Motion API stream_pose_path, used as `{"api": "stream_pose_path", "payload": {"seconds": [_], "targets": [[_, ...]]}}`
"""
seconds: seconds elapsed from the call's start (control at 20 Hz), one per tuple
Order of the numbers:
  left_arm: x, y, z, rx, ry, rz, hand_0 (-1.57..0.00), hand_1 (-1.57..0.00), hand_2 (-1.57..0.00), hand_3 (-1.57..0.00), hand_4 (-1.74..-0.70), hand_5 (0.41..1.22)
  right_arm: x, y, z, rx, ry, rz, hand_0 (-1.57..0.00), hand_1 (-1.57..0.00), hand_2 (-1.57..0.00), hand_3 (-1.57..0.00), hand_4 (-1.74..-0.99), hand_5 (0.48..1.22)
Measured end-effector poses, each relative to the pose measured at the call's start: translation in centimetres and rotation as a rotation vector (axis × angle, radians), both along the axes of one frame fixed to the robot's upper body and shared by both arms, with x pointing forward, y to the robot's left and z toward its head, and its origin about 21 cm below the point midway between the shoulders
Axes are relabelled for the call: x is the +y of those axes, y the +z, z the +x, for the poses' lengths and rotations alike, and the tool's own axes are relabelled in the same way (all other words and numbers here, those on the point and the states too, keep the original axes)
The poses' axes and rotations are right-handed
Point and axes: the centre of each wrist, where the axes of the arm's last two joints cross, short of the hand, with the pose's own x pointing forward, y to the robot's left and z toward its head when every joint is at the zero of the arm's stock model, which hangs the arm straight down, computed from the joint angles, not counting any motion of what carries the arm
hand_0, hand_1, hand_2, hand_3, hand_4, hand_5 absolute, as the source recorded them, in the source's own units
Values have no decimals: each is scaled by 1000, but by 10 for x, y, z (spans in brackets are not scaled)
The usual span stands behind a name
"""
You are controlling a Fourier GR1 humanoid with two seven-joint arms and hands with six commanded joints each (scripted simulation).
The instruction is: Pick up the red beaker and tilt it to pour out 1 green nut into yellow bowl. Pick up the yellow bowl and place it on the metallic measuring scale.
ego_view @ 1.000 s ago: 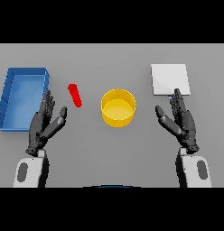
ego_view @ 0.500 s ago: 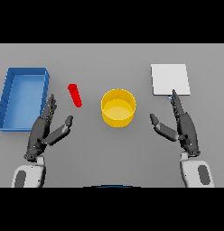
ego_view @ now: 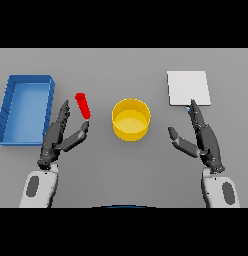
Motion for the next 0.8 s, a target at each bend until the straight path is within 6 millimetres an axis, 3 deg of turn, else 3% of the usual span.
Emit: {"api": "stream_pose_path", "payload": {"seconds": [0.35,0.6,0.8], "targets": [[-6,-11,52,3,13,8,1,1,1,1,-1228,636,-3,0,3,7,-14,-13,1,1,1,1,-1298,628],[-16,-10,78,-12,9,44,1,1,1,1,-1225,639,-4,0,1,13,-22,-26,1,1,1,1,-1303,637],[-23,-22,90,-25,3,54,1,1,1,1,-1270,675,-5,3,4,10,-35,-26,1,1,1,1,-1301,644]]}}
